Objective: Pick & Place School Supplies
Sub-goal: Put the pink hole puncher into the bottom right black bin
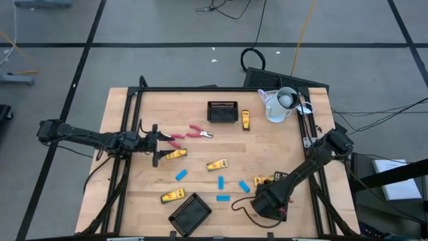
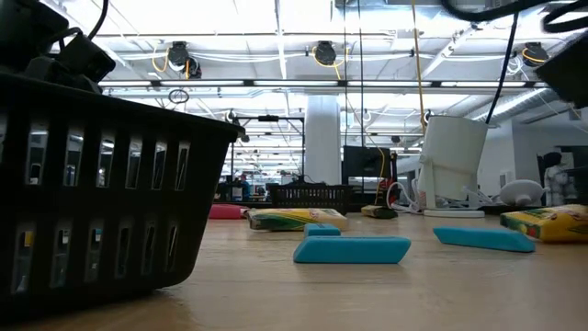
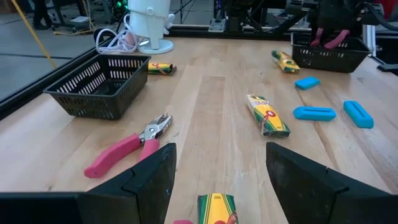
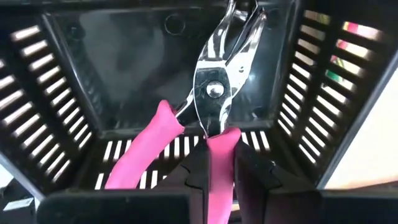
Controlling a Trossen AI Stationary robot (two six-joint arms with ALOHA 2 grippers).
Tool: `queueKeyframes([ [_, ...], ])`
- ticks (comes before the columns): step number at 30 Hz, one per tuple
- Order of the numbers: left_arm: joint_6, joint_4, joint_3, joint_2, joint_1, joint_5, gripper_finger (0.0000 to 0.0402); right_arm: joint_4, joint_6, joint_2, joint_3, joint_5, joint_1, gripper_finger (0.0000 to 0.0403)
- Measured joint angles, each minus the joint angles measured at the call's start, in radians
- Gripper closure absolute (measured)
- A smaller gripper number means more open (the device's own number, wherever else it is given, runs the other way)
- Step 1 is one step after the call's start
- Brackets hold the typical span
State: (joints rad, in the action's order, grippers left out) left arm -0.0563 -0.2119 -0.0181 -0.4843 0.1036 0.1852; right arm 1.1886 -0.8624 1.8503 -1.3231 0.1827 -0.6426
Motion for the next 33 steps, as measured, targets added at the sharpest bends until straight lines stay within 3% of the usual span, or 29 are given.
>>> queueKeyframes([
  [17,-0.002,0.003,0.0,0.0,0.0,0.008,0.0151,-0.042,-0.177,-0.103,0.002,-0.06,0.075,0.0369],
  [27,-0.006,0.008,0.0,0.0,0.0,0.008,0.0151,-0.174,-0.276,-0.098,0.056,-0.052,0.081,0.0369],
  [33,-0.006,0.008,0.0,0.0,0.0,0.008,0.0151,-0.339,-0.345,-0.101,0.125,-0.081,0.081,0.0369],
])
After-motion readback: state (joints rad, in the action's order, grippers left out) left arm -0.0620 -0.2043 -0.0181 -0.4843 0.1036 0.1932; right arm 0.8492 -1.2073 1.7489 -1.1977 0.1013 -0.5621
